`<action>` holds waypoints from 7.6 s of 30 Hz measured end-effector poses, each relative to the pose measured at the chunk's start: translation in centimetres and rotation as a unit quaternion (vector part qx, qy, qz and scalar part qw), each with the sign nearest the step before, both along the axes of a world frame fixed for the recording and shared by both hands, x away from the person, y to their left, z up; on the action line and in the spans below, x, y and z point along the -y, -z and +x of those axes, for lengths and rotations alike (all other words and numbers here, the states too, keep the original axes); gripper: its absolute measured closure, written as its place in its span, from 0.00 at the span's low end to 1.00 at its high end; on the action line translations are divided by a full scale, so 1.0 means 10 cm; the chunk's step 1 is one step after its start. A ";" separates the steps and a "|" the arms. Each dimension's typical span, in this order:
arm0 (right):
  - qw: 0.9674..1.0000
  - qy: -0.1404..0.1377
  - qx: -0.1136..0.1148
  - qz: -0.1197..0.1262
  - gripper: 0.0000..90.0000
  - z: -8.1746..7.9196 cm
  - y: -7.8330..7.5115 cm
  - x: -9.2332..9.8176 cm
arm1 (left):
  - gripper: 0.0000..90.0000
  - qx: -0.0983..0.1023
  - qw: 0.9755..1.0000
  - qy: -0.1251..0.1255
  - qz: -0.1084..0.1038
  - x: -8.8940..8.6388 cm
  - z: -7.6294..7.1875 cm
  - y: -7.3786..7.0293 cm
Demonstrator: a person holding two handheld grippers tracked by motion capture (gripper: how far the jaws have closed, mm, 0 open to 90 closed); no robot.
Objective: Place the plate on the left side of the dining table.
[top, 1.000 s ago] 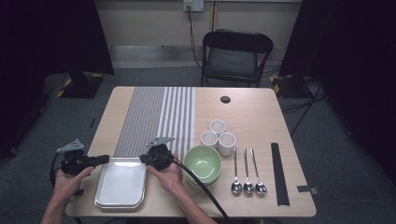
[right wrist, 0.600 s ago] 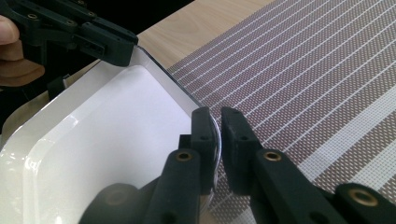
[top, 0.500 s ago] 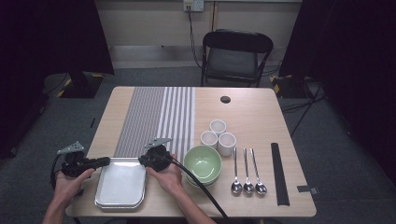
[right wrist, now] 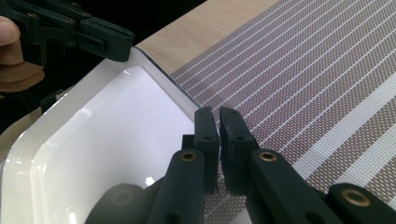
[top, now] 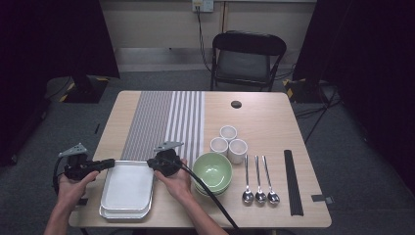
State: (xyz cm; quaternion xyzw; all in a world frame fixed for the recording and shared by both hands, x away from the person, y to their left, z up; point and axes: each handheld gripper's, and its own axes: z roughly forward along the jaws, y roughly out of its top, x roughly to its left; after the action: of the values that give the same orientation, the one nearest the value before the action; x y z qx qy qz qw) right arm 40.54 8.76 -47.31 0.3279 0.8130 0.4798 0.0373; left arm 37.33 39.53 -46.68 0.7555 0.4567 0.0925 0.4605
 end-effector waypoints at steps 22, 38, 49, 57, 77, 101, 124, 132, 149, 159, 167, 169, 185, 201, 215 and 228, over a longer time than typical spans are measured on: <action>1.000 0.006 0.003 -0.005 0.93 0.05 0.00 -0.03 | 0.96 -0.003 1.000 -0.008 -0.008 0.01 0.08 0.04; 1.000 0.007 0.004 0.002 0.90 0.07 -0.01 -0.03 | 0.94 0.003 1.000 -0.018 -0.013 -0.06 0.01 0.04; 1.000 0.013 0.007 0.006 0.94 0.10 -0.01 -0.03 | 0.97 0.010 1.000 -0.016 -0.004 0.00 0.08 0.02; 1.000 0.020 0.005 0.004 0.94 0.13 -0.01 -0.03 | 0.97 0.007 1.000 -0.025 -0.010 0.01 0.11 0.02; 0.999 0.029 0.002 -0.014 0.95 0.12 0.06 0.00 | 0.91 0.007 1.000 -0.027 -0.012 -0.03 0.04 0.04; 1.000 0.013 0.011 -0.021 0.89 0.14 0.07 -0.08 | 0.92 -0.001 0.999 -0.031 -0.010 0.00 0.10 0.07; 1.000 0.017 0.012 -0.020 0.88 0.11 0.06 -0.01 | 0.94 -0.005 1.000 -0.018 0.001 -0.02 0.05 0.07; 0.999 0.015 0.017 -0.024 0.91 0.14 0.06 -0.04 | 0.95 -0.004 1.000 -0.015 0.004 0.00 0.11 0.07; 0.999 0.021 0.016 -0.022 0.95 0.10 0.06 0.02 | 0.90 -0.013 1.000 -0.027 -0.002 -0.07 0.04 0.09; 0.999 0.022 0.014 -0.022 0.88 0.15 0.05 0.02 | 0.97 -0.009 1.000 -0.012 0.002 -0.03 0.07 0.08; 1.000 0.013 0.012 -0.024 0.94 0.16 0.08 -0.04 | 0.97 -0.009 1.000 -0.009 0.000 0.01 0.08 0.09; 1.000 0.014 0.012 -0.025 0.95 0.16 0.08 -0.03 | 0.97 -0.009 1.000 -0.013 -0.007 0.00 0.08 0.09; 1.000 0.021 0.009 -0.019 0.95 0.13 0.08 0.02 | 0.93 -0.014 1.000 -0.011 0.005 0.02 0.08 0.10; 1.000 0.014 0.009 -0.017 0.95 0.11 0.10 0.06 | 0.97 -0.015 1.000 -0.002 0.001 0.00 0.06 0.10; 1.000 0.014 0.005 -0.014 0.96 0.11 0.10 0.06 | 0.96 -0.019 1.000 -0.006 0.005 0.01 0.06 0.11; 1.000 0.012 0.004 -0.008 0.98 0.13 0.07 0.06 | 0.98 -0.015 1.000 -0.002 0.005 0.00 0.07 0.08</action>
State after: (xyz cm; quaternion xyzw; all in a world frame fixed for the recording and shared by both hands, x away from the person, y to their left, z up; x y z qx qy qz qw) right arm 41.79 8.14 -47.99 0.3352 0.8129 0.4738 0.0488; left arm 38.01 39.49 -47.44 0.7582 0.4648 0.0840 0.4495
